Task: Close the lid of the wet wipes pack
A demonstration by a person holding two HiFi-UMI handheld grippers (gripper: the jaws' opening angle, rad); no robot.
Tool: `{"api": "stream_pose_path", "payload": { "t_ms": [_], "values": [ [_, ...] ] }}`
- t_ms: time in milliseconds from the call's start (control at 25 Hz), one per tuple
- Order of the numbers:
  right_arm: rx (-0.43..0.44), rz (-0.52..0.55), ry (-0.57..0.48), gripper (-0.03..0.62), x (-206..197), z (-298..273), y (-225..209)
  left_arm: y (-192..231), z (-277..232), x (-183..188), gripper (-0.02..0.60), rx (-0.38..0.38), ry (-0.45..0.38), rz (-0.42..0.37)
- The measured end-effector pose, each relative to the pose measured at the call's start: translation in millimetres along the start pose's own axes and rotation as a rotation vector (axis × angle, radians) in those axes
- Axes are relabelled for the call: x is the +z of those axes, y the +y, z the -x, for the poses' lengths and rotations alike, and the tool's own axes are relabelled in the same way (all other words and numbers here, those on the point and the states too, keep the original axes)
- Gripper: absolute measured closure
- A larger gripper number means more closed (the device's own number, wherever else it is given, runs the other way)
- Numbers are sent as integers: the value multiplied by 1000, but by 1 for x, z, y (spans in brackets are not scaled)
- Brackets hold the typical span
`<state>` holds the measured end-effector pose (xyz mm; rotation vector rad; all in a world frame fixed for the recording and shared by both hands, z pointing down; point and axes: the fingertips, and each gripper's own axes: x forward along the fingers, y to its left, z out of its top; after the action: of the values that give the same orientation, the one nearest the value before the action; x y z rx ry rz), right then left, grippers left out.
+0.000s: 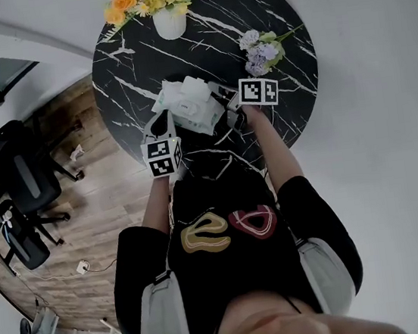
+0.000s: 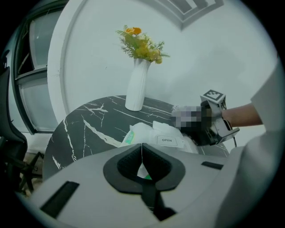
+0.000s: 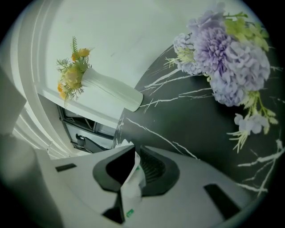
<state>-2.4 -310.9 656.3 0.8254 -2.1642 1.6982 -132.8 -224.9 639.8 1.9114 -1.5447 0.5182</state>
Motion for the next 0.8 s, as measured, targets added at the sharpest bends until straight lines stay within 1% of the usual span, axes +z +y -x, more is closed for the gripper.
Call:
{"api": "stream_pose_path", "payload": {
  "t_ms": [120, 160, 400, 800],
  "values": [
    [15, -8, -13, 553, 2, 1, 3, 3, 0, -5, 563, -2, 21, 14],
    [14, 0, -15, 562, 3, 1, 4, 3, -1, -6, 563, -6, 22, 15],
    [23, 21, -28, 566, 6, 5, 8, 2, -2, -6, 563, -19, 25, 23],
    [41, 151, -52, 571, 8, 15, 29, 3, -3, -7, 563, -35, 34, 45]
  ]
}}
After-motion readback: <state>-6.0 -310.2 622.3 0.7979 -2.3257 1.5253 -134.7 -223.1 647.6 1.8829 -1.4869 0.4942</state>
